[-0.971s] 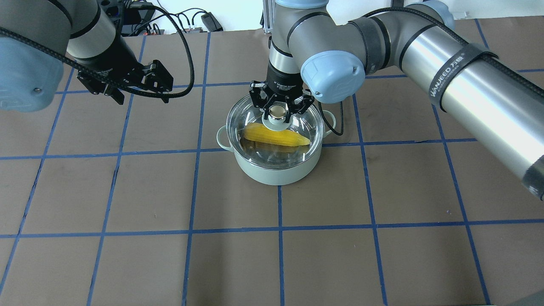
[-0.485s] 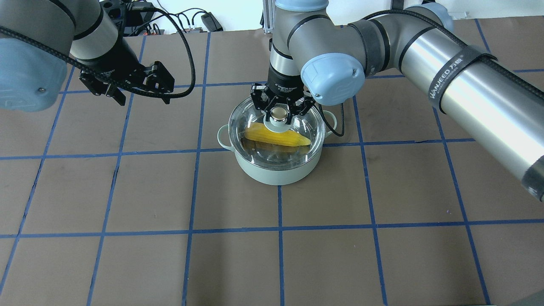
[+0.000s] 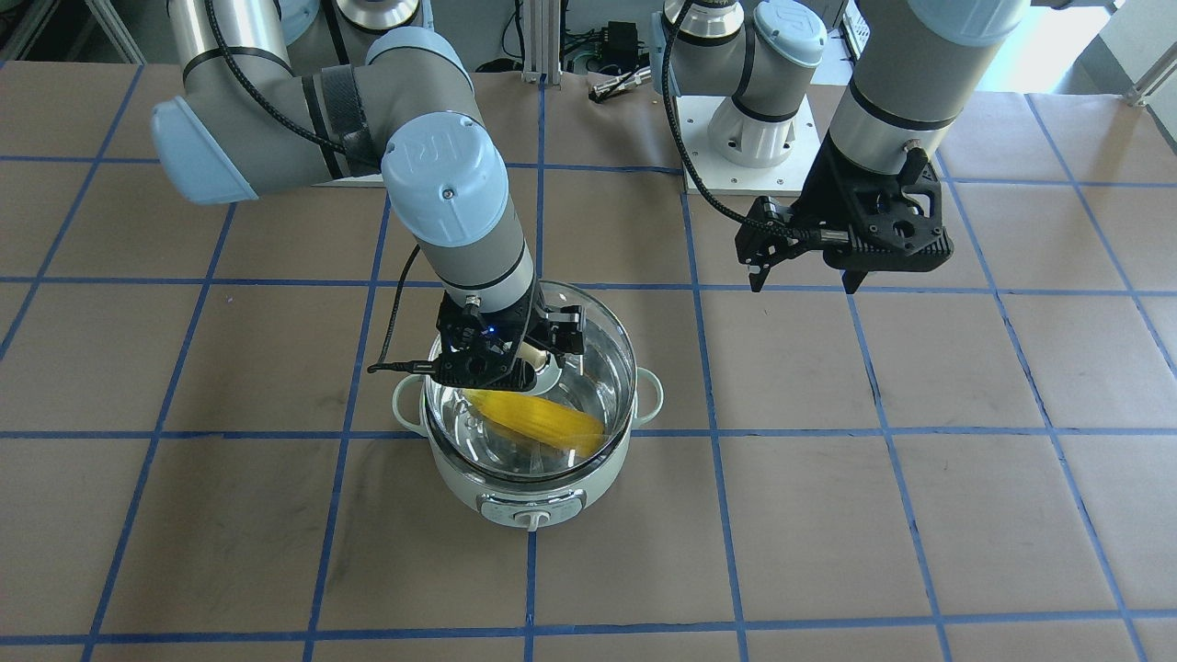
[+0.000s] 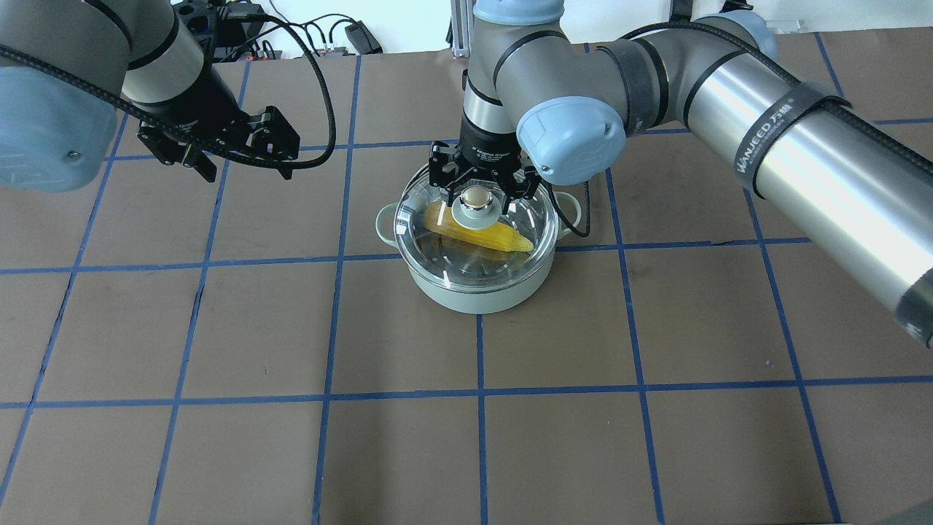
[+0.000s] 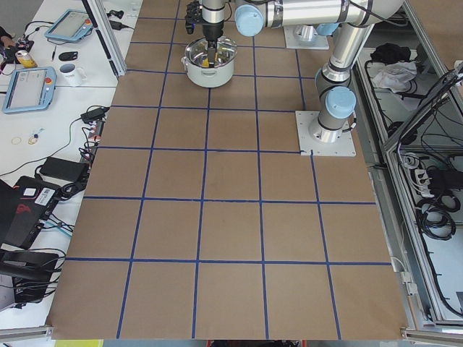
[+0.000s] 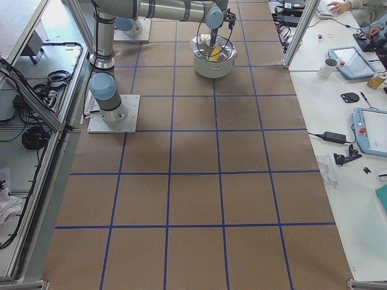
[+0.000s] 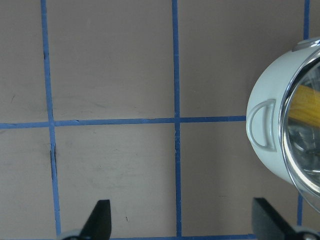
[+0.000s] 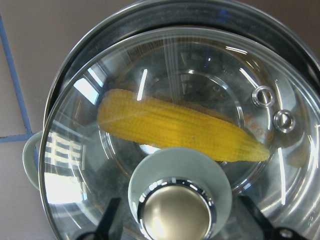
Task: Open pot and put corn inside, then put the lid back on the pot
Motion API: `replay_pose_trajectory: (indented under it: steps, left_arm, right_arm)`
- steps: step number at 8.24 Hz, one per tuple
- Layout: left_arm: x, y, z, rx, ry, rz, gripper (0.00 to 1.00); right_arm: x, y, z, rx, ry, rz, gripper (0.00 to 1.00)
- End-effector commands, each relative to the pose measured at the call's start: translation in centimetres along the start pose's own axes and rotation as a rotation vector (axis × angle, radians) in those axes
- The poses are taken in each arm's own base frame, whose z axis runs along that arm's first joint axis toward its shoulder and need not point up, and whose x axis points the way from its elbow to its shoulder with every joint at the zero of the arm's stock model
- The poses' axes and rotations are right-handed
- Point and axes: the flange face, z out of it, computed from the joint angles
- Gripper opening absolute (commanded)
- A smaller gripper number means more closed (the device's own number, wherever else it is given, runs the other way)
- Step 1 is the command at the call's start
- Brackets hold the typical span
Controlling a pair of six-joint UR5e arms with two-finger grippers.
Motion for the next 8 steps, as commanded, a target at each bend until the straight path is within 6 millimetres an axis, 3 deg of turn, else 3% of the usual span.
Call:
replay_pose_trajectory:
  steps: [1,5,6,7,8]
  left_arm:
    - [0.00,0.02,-0.01,0.000,0.000,-0.001,1.00]
    - [0.00,0.02,-0.01,0.000,0.000,-0.001,1.00]
    - [0.00,0.02,-0.01,0.000,0.000,-0.001,1.00]
    - [0.00,0.02,-0.01,0.000,0.000,-0.001,1.00]
    - [0.00,0.02,-0.01,0.000,0.000,-0.001,1.00]
  right_arm:
    - [-0.12,-0.13,-0.43,0.025,-0.009,-0.012,0.90]
    - [-0.08,-0.10,-0.01,0.015,-0.009,-0.010,0.88]
    - [-0.04,-0.12,-0.01,0.016,-0.005,-0.013,0.73]
    - [-0.01,-0.12,0.00,0.016,-0.003,-0.014,0.43]
    - [-0.03,-0.11,0.00,0.015,-0.004,-0.016,0.27]
